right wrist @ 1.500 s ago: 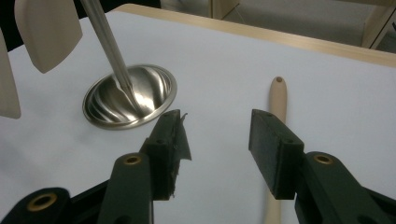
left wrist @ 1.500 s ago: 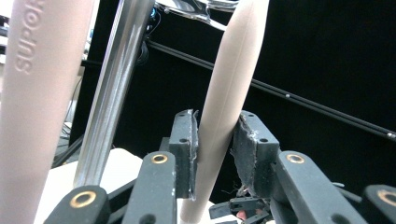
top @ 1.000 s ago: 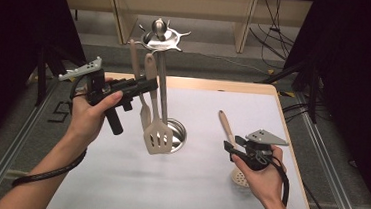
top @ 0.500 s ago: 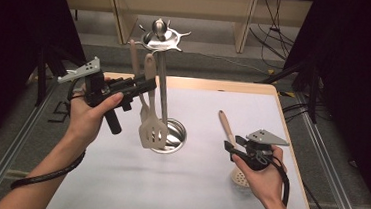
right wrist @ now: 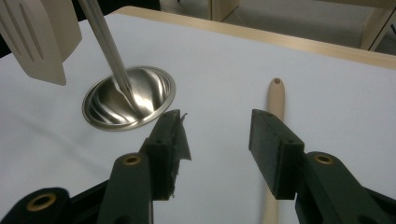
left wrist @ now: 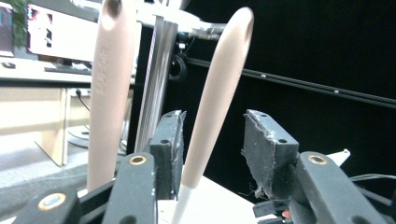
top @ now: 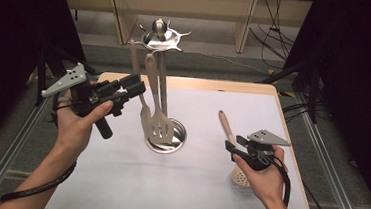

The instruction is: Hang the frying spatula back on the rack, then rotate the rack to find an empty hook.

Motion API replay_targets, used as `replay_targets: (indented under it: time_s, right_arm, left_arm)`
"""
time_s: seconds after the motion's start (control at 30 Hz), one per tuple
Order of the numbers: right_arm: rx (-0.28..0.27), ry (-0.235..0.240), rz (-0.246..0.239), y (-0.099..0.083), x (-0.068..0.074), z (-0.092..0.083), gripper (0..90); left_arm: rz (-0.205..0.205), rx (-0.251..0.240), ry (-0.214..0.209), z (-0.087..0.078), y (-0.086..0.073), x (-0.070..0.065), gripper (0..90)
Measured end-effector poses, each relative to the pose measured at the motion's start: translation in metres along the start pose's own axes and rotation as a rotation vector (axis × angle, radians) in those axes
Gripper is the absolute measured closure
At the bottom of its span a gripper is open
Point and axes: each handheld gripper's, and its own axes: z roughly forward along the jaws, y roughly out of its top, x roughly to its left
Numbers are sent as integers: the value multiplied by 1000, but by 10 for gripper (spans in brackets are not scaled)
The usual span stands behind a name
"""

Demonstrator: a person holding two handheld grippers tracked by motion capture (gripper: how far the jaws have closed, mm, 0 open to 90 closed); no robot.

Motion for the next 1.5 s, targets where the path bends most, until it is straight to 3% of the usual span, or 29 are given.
replay_targets:
  time_s: [0.07, 0.1, 0.2, 0.27, 0.3, 0.37, 0.4, 0.47, 0.53, 0.6, 0.63, 0.67, 0.73, 0.8, 0.83, 0.9, 0.93, 1.03, 1.17, 1.2, 1.3, 1.37, 1.43, 1.5]
  right_arm:
    - [-9, -5, -24, 0, -2, 0, 543]
    - [-18, -15, -49, 0, -4, 0, 544]
    - [-5, -7, -18, 0, -3, -1, 544]
    - [-19, -13, -35, -1, -6, -2, 544]
    - [-4, -11, -5, -1, -3, -3, 544]
    - [-11, -14, -1, -2, -3, -3, 544]
    - [-17, -14, -41, -2, -6, -3, 544]
    - [-9, -10, 0, -2, -2, -5, 543]
    - [-10, -22, -35, 0, -4, -5, 544]
    - [-6, -19, -14, 0, 0, -7, 544]
    - [-18, -18, -40, 0, -2, -6, 544]
    - [-6, -13, -15, 0, 0, -6, 544]
    - [-27, -6, -43, 0, -3, -3, 544]
    - [-5, -5, -6, 1, 0, -2, 544]
    - [-29, -12, -19, 1, -1, -1, 544]
    - [-18, 1, -8, 1, 0, -1, 544]
    - [-30, 1, -41, 1, -3, -1, 544]
    - [-9, -2, 0, 1, 1, -5, 544]
    - [1, -11, -5, 0, 0, -6, 544]
    - [-11, -12, -33, 1, -2, -5, 544]
    - [-15, -16, -40, 2, -2, -4, 544]
    - [-7, -6, -2, 1, 2, -4, 544]
    - [3, -9, -7, 1, 2, -4, 544]
    - [-19, -19, -49, 1, -1, -3, 544]
  left_arm:
    - [11, -13, 17, -3, 4, -4, 609]
    - [39, -8, 32, -4, 6, -4, 637]
    - [64, -4, 52, -5, 10, -9, 701]
    - [78, 4, 60, -4, 11, -12, 739]
    - [85, 6, 68, -4, 12, -13, 765]
    - [82, 15, 74, -4, 12, -16, 805]
    - [81, 19, 79, -3, 13, -18, 824]
    - [86, 22, 79, -3, 14, -21, 854]
    - [88, 21, 78, -2, 16, -24, 870]
    - [69, 19, 47, -1, 18, -31, 881]
    - [92, 13, 48, 0, 21, -32, 885]
    - [97, 11, 42, 2, 23, -35, 887]
    - [96, 9, 28, 8, 28, -41, 889]
    - [105, 2, 23, 16, 34, -47, 889]
    - [108, 0, 20, 19, 36, -49, 889]
    - [122, -3, 20, 28, 42, -53, 889]
    - [121, -3, 21, 32, 44, -54, 889]
    - [125, 6, 24, 42, 47, -55, 890]
    - [125, 16, 31, 52, 47, -56, 889]
    - [126, 19, 34, 53, 47, -56, 890]
    - [135, 31, 49, 57, 47, -55, 890]
    - [137, 34, 54, 58, 46, -53, 890]
    - [141, 37, 59, 59, 47, -52, 890]
    - [137, 42, 65, 60, 47, -51, 890]
